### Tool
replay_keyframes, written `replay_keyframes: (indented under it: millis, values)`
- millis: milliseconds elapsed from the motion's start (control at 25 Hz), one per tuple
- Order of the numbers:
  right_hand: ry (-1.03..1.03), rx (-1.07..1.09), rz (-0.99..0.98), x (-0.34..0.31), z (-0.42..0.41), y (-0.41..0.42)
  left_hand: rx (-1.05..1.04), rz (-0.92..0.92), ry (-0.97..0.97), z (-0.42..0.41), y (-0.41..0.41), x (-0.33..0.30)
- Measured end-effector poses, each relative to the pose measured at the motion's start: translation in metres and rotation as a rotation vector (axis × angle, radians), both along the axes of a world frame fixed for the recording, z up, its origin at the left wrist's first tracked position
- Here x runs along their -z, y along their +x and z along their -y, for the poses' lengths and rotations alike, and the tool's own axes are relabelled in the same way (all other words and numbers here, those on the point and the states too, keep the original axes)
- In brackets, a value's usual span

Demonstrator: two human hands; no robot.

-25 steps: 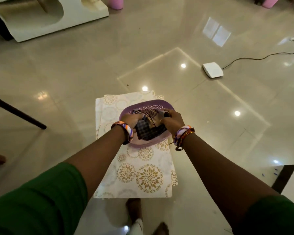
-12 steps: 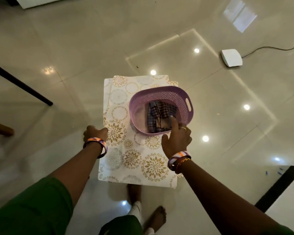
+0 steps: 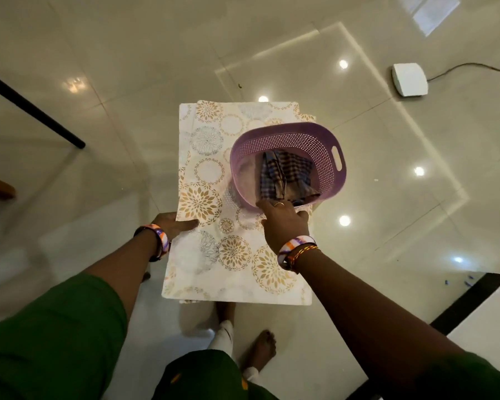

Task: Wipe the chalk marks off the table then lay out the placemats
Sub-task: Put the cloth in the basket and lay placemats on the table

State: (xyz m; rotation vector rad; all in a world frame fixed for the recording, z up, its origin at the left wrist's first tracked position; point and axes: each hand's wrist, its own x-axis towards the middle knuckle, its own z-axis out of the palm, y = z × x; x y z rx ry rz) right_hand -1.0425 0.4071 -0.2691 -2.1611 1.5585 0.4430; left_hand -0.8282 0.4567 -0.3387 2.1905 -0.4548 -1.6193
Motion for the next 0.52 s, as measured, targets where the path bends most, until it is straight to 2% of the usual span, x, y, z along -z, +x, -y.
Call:
replay_keyframes:
  millis: [80, 160, 360, 520]
  values:
    - [-0.041, -0.035, 0.021, -0.001, 0.002, 0.001, 0.071, 0.036, -0.050, -0.001, -0.004, -0.001]
    - [-0.082, -0.064, 0.047, 0.000, 0.007, 0.004, 0.048, 0.108, -0.090, -0.007, 0.000, -0.004]
    - [-0.124, -0.121, 0.052, 0.004, 0.019, 0.007, -0.043, 0.387, 0.106, -0.059, 0.038, -0.011]
    - [-0.140, -0.145, 0.032, 0.006, 0.023, 0.010, -0.155, 0.447, 0.179, -0.100, 0.046, -0.017]
